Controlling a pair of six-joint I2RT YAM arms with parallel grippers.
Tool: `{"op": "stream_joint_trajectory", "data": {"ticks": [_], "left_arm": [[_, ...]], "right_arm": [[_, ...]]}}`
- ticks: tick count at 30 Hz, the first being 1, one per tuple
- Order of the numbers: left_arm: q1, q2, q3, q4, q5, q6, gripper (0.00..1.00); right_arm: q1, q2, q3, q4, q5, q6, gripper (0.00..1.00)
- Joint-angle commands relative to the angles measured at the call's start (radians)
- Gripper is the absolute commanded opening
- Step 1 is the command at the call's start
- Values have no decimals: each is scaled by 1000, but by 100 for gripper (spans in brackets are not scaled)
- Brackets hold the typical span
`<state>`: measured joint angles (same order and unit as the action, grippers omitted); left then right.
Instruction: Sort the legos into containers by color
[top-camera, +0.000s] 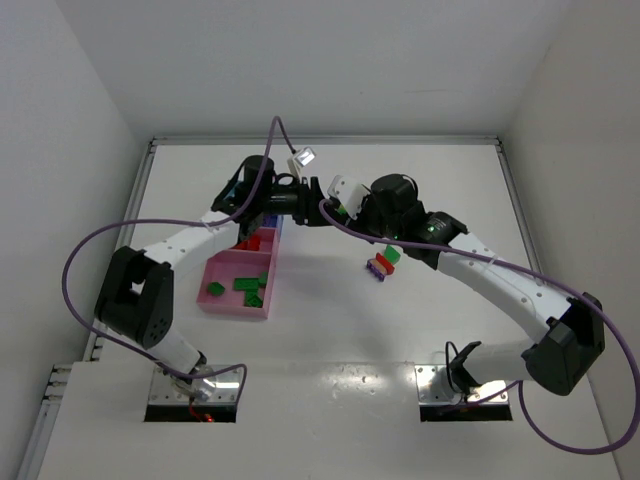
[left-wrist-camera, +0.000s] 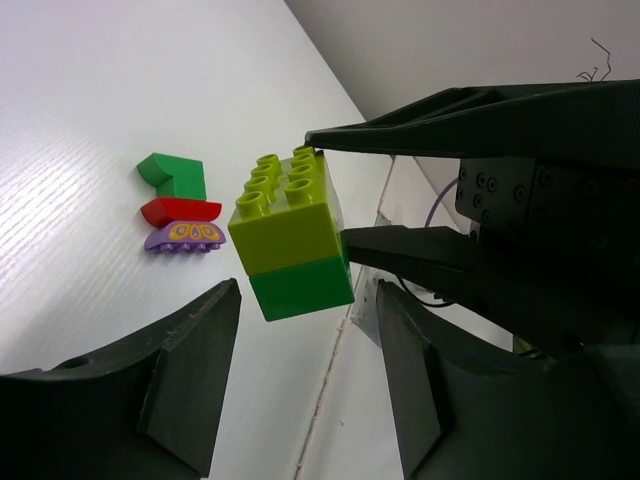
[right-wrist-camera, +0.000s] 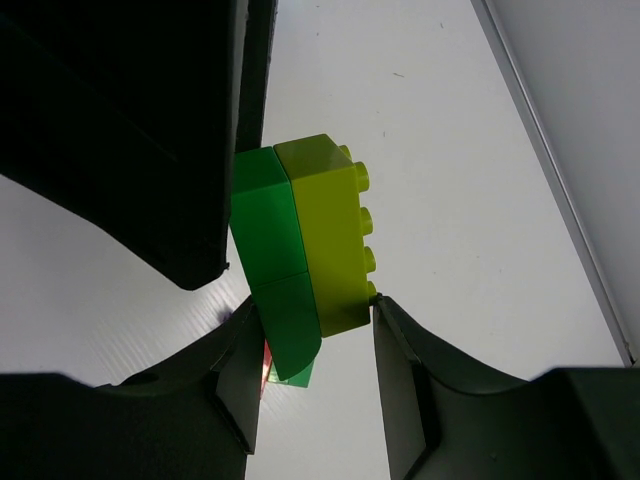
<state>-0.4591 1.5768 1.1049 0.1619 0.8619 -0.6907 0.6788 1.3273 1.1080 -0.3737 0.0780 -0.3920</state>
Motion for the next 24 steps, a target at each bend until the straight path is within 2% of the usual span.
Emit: {"op": "stream_joint_trajectory", "data": {"ticks": [1, 10, 18, 21, 23, 24], "left_arm": [[-10, 8, 42, 53, 25, -15, 62], [-19, 17, 42, 80, 34, -33, 58], [-19, 8, 21, 80, 34, -24, 30], [-19, -11, -3, 80, 34, -15, 27], [-19, -20, -16, 71, 34, -3, 25], [-19, -29, -16, 71, 34, 11, 25]], "right_arm": [[16, -2, 35, 48, -13, 16, 11], [25, -2, 26, 48, -32, 16, 11], [16, -2, 26, 58, -12, 42, 11], [-5, -2, 26, 67, -3, 62, 11], [-15, -11, 26, 67, -29, 77, 16], [-15, -11, 35, 58, -78, 97, 25]]}}
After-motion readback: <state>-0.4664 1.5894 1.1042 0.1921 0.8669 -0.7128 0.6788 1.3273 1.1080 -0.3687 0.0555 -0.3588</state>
